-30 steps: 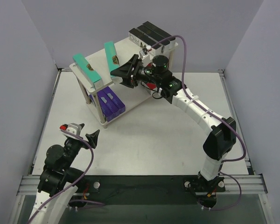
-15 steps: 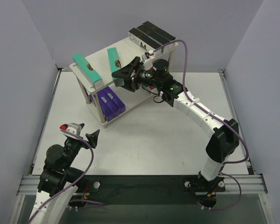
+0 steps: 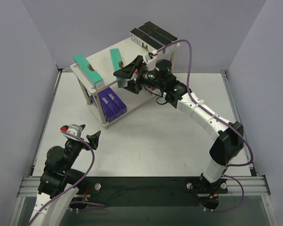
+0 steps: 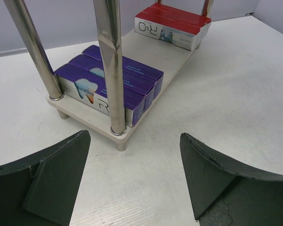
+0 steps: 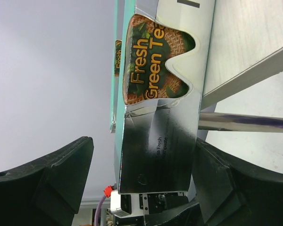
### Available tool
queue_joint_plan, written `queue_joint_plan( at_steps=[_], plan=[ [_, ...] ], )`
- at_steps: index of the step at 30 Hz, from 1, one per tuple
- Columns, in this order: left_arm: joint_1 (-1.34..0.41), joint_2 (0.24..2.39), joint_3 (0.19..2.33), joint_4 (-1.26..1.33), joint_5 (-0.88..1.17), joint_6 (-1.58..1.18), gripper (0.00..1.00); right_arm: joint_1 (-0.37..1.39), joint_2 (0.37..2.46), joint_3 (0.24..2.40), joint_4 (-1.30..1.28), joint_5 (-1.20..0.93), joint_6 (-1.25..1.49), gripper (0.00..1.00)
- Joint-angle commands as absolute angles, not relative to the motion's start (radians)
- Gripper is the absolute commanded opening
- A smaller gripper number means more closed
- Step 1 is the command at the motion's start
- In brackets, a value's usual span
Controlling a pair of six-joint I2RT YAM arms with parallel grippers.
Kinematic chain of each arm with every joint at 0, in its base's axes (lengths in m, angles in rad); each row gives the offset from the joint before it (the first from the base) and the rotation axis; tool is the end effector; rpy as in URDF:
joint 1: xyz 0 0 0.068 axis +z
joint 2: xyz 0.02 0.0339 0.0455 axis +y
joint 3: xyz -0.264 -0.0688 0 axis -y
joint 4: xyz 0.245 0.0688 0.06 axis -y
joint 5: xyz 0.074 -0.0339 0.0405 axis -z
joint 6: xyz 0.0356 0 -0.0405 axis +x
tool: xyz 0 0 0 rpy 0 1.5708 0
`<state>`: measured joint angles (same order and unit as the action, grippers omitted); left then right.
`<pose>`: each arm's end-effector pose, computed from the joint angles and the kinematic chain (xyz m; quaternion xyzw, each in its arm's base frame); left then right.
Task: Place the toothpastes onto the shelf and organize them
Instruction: Place the toothpaste on the shelf.
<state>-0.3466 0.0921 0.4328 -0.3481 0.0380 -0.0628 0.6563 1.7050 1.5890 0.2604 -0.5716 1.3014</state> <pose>0.0725 -0.0276 0.2754 0.1136 0.7006 -0.1564 0.6869 0.3119 0.2645 0.4213 -0.0032 0.6629 0.7051 0.2518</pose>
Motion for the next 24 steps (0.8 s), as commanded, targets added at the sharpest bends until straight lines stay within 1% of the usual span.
queue_joint_plan(
  at_steps=[1, 5, 6, 8, 9, 10, 16, 17, 20, 21, 24],
  plan=[
    [-0.341, 0.083, 0.451, -0.319, 0.044, -0.052, 0.88, 0.66, 1.64, 1.603, 0.269, -0.566, 1.261, 0.84],
    [-0.341, 0.084, 0.451, -0.318, 0.046, -0.052, 0.88, 0.661, 1.617, 1.603, 0.23, -0.549, 1.214, 0.88],
    [-0.341, 0.084, 0.449, -0.319, 0.045, -0.052, 0.88, 0.66, 1.612, 1.605, 0.219, -0.543, 1.201, 0.93],
    [-0.341, 0.086, 0.451, -0.319, 0.046, -0.052, 0.88, 0.66, 1.595, 1.603, 0.183, -0.525, 1.167, 0.95],
    [-0.341, 0.084, 0.451, -0.319, 0.048, -0.052, 0.88, 0.66, 1.588, 1.601, 0.173, -0.519, 1.158, 0.99],
    [-0.341, 0.084, 0.451, -0.319, 0.049, -0.052, 0.88, 0.66, 1.576, 1.598, 0.155, -0.514, 1.146, 1.0],
    [-0.341, 0.089, 0.449, -0.318, 0.049, -0.052, 0.88, 0.661, 1.508, 1.571, 0.045, -0.457, 1.04, 1.0],
    [-0.341, 0.089, 0.451, -0.319, 0.049, -0.052, 0.88, 0.664, 1.497, 1.571, 0.023, -0.445, 0.99, 1.0],
    [-0.341, 0.089, 0.451, -0.318, 0.049, -0.052, 0.88, 0.682, 1.454, 1.588, -0.087, -0.356, 0.892, 1.0],
    [-0.341, 0.089, 0.451, -0.318, 0.051, -0.052, 0.88, 0.695, 1.431, 1.592, -0.113, -0.274, 0.809, 1.0],
    [-0.341, 0.094, 0.451, -0.318, 0.054, -0.052, 0.88, 0.739, 1.407, 1.623, -0.192, -0.136, 0.663, 1.0]
  ],
)
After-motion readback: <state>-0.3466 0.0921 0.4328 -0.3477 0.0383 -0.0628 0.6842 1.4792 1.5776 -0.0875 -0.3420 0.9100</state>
